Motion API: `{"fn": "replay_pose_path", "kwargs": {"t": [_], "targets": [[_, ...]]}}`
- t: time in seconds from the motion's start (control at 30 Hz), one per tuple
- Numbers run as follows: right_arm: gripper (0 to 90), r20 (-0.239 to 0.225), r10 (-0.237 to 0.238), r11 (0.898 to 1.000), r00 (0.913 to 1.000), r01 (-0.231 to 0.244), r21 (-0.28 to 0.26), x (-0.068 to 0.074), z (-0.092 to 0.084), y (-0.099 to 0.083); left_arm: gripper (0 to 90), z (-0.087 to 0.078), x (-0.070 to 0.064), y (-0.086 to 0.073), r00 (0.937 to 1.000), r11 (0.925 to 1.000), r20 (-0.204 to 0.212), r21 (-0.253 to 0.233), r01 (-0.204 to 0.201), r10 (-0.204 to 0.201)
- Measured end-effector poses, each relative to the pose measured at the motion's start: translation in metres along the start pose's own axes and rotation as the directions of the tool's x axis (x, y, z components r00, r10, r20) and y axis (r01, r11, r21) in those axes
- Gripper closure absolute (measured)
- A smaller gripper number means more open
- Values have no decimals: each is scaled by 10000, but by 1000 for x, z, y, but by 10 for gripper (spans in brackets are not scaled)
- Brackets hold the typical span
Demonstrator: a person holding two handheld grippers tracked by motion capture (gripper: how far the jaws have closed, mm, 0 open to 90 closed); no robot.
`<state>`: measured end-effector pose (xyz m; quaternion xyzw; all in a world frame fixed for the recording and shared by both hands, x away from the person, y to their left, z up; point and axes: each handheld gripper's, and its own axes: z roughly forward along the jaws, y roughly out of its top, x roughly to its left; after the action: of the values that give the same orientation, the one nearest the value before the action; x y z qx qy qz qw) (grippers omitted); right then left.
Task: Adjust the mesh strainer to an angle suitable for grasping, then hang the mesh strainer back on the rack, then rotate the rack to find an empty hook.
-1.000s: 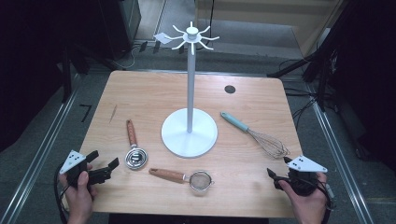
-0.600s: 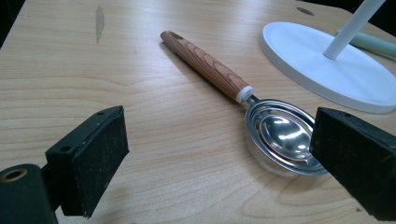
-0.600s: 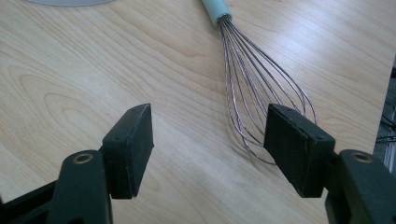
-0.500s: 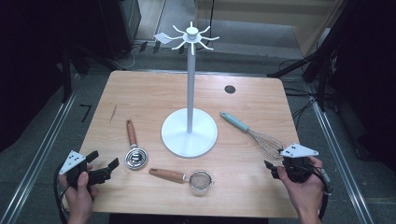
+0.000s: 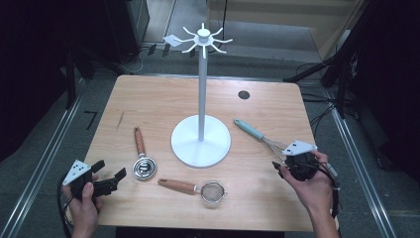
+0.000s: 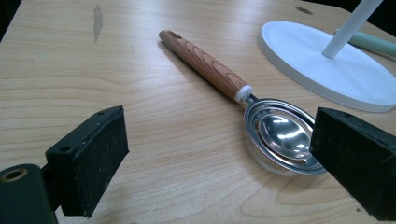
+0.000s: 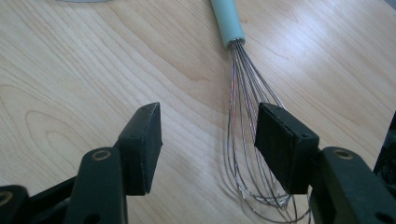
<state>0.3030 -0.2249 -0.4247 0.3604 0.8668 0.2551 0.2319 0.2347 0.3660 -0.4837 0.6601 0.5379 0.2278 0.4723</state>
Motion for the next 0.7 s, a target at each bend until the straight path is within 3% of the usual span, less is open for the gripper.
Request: {"fn": "replay_pose_path", "kwargs": {"t": [0.17, 0.23, 0.4, 0.7], "targets": [[471, -256, -7, 10000, 9997, 9, 80, -5, 5, 9, 50, 0, 0, 0, 10000, 10000, 16, -13, -13, 13], [531, -516, -191, 9994, 9985, 205, 268, -8, 7, 11, 50, 0, 0, 0, 10000, 10000, 13, -10, -10, 10], [553, -590, -547, 9975, 9968, 572, 404, -13, 12, 17, 50, 0, -1, 0, 10000, 10000, 0, -15, -28, 28], [549, -728, -335, 9975, 9968, 379, 588, -21, 20, 27, 50, 0, -1, 0, 10000, 10000, -23, -29, -63, 63]]}}
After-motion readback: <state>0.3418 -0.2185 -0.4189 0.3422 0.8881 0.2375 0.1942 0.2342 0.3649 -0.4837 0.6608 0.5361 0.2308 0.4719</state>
